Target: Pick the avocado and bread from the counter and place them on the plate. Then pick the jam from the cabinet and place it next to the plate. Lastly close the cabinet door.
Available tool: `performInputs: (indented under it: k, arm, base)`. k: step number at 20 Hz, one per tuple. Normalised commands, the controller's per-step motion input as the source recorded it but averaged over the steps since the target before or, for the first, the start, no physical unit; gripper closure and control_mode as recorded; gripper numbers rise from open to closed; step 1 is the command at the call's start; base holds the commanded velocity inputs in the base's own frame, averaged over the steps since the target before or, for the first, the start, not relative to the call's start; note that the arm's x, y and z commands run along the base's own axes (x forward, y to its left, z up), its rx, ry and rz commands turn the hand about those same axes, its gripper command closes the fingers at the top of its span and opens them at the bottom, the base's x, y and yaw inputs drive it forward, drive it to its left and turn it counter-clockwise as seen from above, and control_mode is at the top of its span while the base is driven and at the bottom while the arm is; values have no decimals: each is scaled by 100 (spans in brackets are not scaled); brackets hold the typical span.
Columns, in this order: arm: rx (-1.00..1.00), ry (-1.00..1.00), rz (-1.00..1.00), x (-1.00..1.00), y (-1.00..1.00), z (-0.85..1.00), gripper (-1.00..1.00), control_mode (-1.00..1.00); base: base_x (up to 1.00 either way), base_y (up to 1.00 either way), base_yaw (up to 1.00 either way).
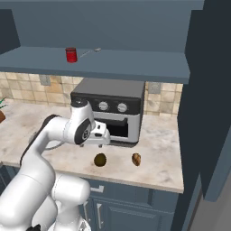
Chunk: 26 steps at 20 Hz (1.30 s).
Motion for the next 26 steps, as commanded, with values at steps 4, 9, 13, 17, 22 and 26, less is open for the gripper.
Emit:
performInputs:
  k: [4, 9, 13, 17, 22, 26]
  arm:
    - [0, 2, 0, 6, -2, -27, -100, -100]
    - [0, 1, 0, 10, -8, -26, -100, -100]
    - [0, 3, 0, 6, -9, -26, -100, -100]
    - [0, 4, 0, 10, -6, -25, -100, -100]
    - [0, 5, 0, 6, -4, -22, -100, -100]
    - [1, 6, 0, 4, -7, -23, -100, -100]
  base:
    - [0, 0, 0]
    - [0, 0, 0]
    - [0, 0, 0]
    - [0, 0, 0]
    - [0, 0, 0]
    - [0, 0, 0]
